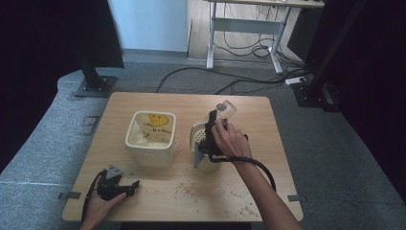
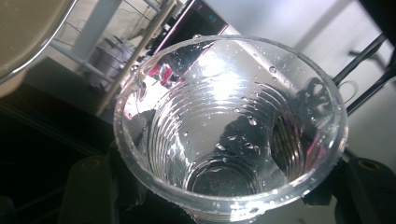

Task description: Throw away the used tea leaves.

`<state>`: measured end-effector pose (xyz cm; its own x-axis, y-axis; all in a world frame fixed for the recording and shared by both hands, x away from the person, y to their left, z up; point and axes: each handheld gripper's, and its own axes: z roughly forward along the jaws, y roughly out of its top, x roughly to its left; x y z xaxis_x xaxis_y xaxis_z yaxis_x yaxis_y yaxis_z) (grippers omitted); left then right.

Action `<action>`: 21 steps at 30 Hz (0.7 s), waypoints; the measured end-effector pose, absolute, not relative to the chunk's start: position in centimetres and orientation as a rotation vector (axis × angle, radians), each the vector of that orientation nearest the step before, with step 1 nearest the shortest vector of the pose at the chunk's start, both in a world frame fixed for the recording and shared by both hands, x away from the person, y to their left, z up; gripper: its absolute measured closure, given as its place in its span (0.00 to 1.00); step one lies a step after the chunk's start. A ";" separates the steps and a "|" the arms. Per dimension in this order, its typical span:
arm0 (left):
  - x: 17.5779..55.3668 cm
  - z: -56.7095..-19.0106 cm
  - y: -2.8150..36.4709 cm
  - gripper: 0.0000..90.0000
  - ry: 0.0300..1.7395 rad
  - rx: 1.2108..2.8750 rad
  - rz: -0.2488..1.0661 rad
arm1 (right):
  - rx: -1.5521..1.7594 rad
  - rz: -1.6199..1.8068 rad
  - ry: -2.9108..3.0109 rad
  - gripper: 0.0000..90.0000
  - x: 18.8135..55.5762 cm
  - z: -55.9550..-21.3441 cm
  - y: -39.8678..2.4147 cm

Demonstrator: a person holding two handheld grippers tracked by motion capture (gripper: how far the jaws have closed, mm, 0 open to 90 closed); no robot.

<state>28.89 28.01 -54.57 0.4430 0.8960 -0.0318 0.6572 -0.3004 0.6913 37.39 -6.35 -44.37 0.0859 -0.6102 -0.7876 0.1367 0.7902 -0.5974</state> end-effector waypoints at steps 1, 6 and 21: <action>28.9 -54.6 28.0 0.15 1.297 2.060 0.483 | -0.400 -0.558 1.405 0.37 37.4 -44.3 -6.4; 28.9 -54.6 28.0 0.15 1.297 2.060 0.484 | -0.248 -0.372 1.553 0.37 37.1 -43.4 -6.4; 28.9 -54.6 28.0 0.15 1.297 2.061 0.487 | 0.827 0.882 1.968 0.37 38.0 -37.7 -11.2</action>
